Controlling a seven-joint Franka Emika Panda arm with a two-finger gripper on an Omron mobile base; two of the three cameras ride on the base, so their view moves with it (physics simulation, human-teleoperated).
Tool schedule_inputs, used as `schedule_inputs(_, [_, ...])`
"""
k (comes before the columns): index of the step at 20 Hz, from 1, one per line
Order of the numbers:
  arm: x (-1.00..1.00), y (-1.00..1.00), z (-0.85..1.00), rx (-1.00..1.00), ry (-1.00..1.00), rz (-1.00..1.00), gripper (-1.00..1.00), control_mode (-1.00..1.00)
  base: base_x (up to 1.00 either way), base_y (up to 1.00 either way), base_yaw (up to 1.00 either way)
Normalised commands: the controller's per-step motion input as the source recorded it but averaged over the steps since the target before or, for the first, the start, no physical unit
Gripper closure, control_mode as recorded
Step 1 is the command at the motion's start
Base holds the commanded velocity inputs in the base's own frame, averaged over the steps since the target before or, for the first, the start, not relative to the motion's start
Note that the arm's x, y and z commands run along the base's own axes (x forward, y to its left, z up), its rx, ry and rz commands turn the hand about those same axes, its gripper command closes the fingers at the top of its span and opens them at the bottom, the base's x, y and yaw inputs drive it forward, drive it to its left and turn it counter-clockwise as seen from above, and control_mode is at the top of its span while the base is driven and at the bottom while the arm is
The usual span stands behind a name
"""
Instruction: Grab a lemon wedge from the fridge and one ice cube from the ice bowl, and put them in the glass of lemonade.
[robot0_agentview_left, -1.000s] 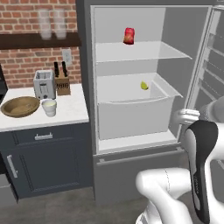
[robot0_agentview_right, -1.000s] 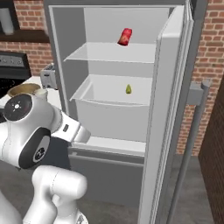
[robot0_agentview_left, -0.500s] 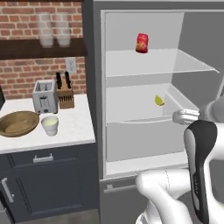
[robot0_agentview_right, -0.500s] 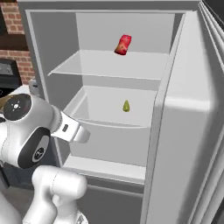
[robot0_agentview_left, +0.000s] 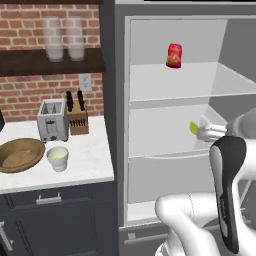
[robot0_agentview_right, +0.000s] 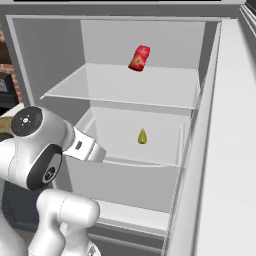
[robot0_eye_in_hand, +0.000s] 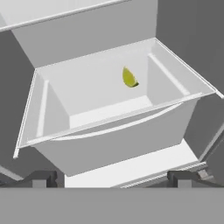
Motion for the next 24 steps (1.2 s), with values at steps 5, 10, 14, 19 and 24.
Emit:
schedule_inputs(5, [0.35, -0.45, -0.28, 0.01, 0.00, 0.10, -1.00, -1.00, 0.00, 0.00, 0.00])
schedule_inputs(10, [0.33, -0.35, -0.38, 0.00, 0.00, 0.08, -1.00, -1.00, 0.00, 0.00, 0.00])
schedule_inputs(14, [0.58, -0.02, -0.45, 0.00, 0.00, 0.03, -1.00, -1.00, 0.00, 0.00, 0.00])
schedule_inputs(19, [0.66, -0.27, -0.36, 0.00, 0.00, 0.00, -1.00, -1.00, 0.00, 0.00, 0.00])
schedule_inputs(24, [0.63, -0.42, -0.17, 0.00, 0.07, 0.00, -1.00, -1.00, 0.00, 0.00, 0.00])
